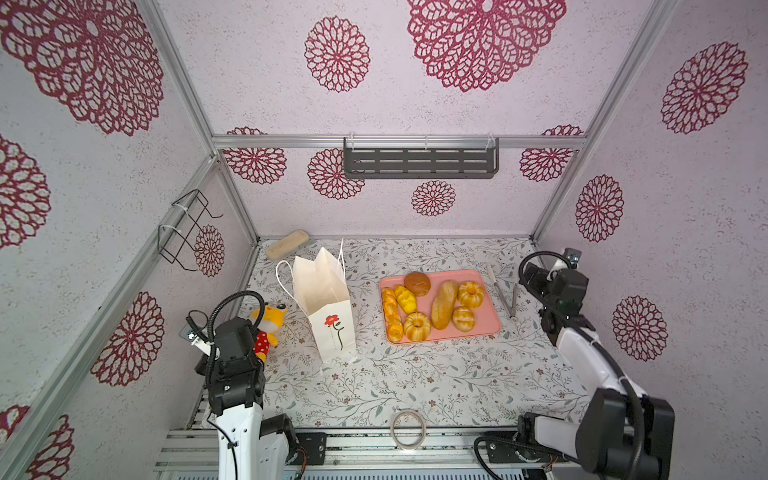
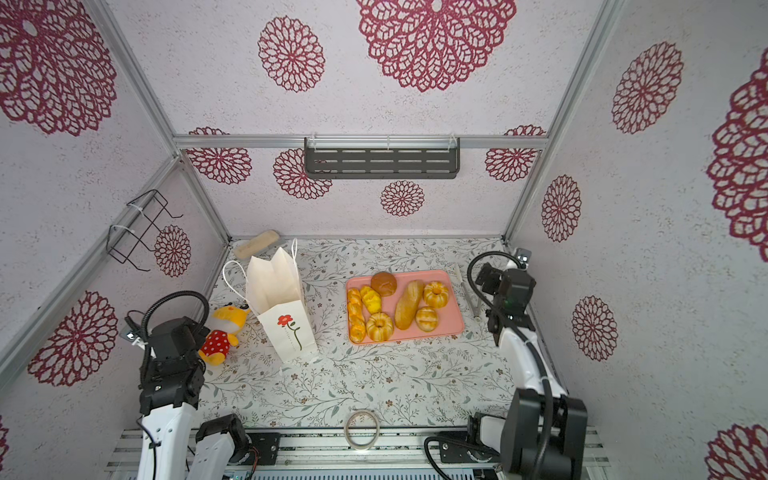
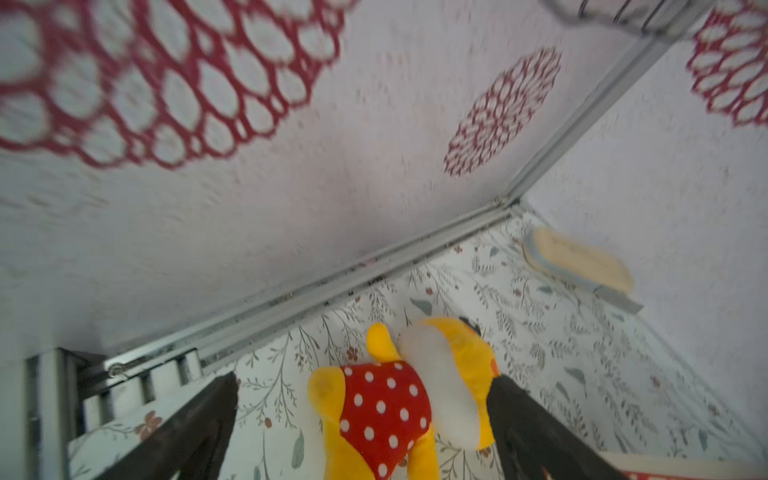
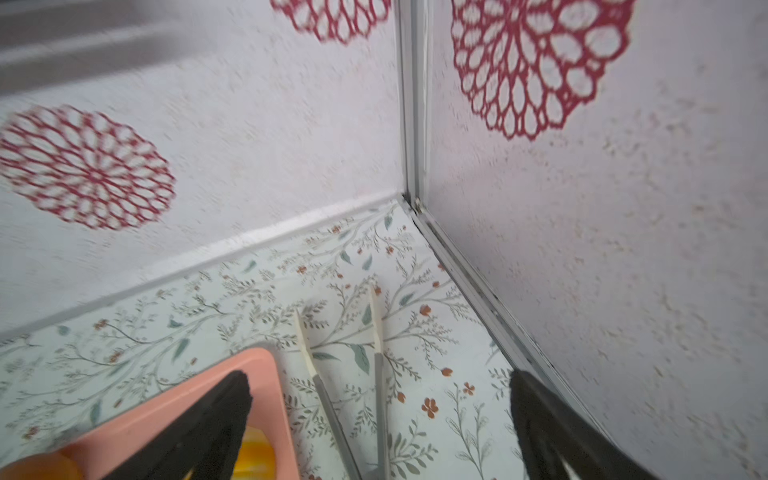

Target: Take the fake bread out of the paper bag

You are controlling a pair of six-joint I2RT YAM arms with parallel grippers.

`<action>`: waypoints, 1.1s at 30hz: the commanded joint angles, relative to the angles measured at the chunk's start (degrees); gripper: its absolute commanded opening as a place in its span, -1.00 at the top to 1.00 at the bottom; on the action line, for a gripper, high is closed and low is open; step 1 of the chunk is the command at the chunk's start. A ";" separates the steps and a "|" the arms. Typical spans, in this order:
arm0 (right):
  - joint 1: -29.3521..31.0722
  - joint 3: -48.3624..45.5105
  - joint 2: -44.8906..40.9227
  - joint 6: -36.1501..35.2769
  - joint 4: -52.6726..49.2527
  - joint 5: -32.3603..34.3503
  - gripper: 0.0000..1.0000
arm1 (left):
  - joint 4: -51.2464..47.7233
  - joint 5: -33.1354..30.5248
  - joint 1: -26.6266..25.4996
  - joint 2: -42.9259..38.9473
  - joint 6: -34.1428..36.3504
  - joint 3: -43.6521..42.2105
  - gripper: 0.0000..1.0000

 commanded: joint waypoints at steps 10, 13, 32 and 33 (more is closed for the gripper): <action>0.65 -19.94 3.25 -1.55 24.18 -4.94 -0.98 | 42.09 23.21 0.83 13.33 16.35 -11.73 -0.95; 2.06 -21.75 7.62 -2.94 27.84 -3.86 -0.98 | 48.95 26.29 0.49 19.18 16.14 -12.93 -0.95; 6.80 -17.04 15.24 -9.01 30.17 -3.40 -0.98 | 87.83 24.12 -5.80 51.04 27.17 -11.97 -0.95; 6.80 -19.67 17.12 -8.58 36.95 -3.64 -0.98 | 84.69 22.85 -6.96 50.20 27.93 -11.03 -0.95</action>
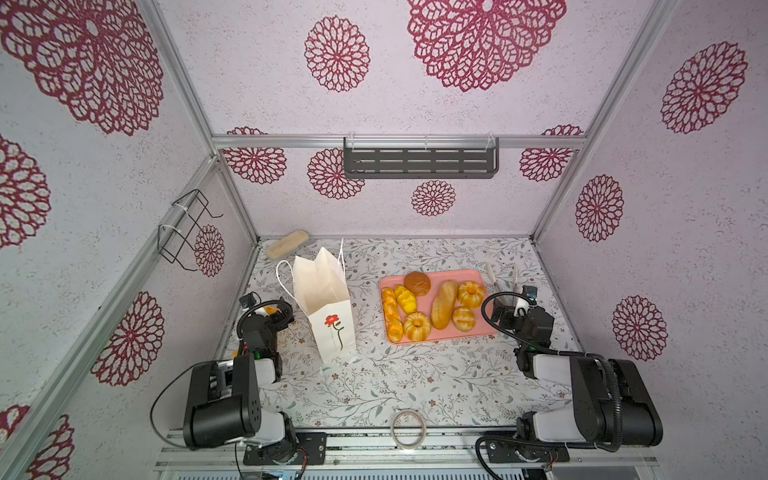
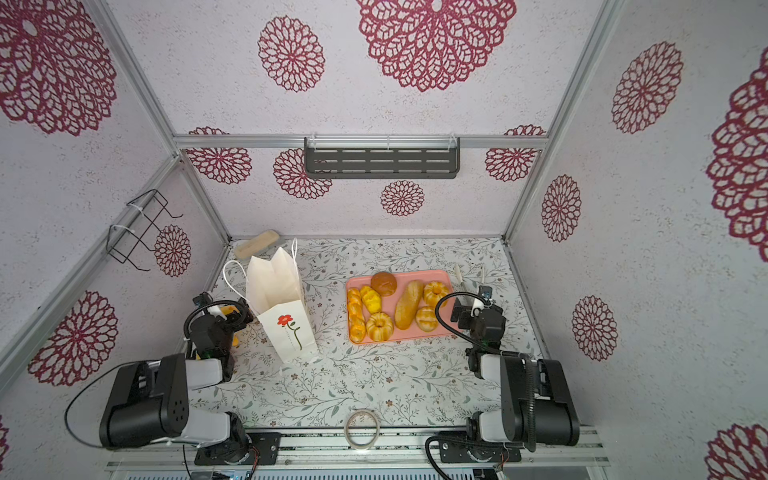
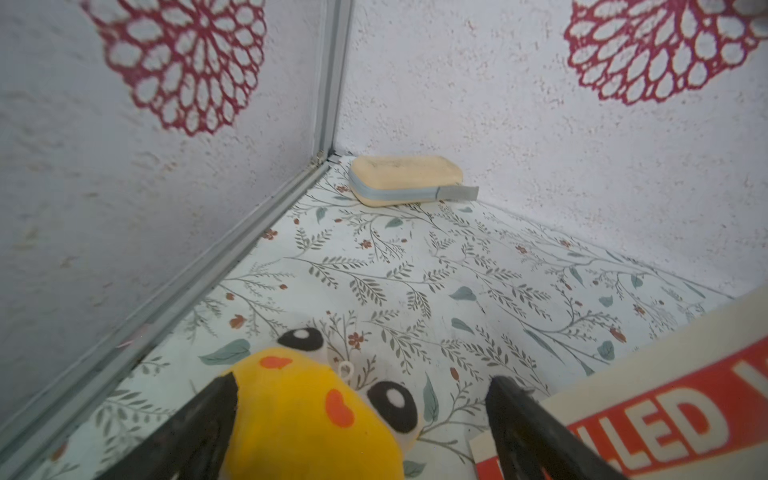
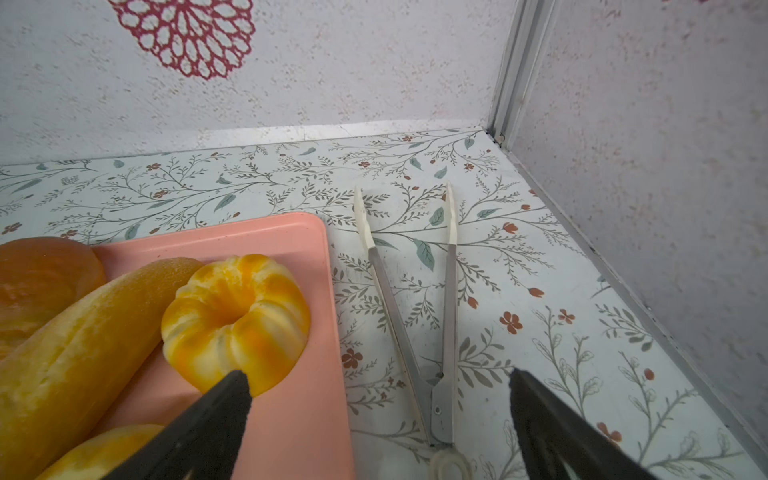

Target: Take the fake bread out of the paper bag

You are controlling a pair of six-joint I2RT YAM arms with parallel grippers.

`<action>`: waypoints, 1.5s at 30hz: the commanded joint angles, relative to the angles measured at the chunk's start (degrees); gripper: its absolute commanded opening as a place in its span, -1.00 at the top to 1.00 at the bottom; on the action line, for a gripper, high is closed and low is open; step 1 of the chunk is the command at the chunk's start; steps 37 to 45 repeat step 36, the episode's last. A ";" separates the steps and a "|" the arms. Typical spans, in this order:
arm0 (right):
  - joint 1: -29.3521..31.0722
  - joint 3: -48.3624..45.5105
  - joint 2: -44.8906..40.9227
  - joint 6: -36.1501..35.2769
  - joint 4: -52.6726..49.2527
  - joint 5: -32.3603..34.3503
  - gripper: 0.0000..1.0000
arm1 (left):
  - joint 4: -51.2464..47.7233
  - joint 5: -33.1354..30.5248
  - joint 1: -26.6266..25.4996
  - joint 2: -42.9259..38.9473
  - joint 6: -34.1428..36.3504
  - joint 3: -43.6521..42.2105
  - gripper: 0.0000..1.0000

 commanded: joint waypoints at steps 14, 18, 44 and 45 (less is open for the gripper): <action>0.87 -8.49 7.27 -0.08 26.18 3.28 -0.98 | -7.86 -6.35 -5.92 0.91 7.14 8.66 -0.95; 0.91 -11.41 7.47 -0.06 31.66 4.64 -0.98 | -8.14 -6.40 -5.97 0.78 7.02 8.66 -0.95; 2.95 -5.69 7.16 -3.12 20.77 2.95 -0.98 | -8.14 -6.45 -5.93 0.78 7.05 8.70 -0.95; 2.95 -5.69 7.16 -3.12 20.77 2.95 -0.98 | -8.14 -6.45 -5.93 0.78 7.05 8.70 -0.95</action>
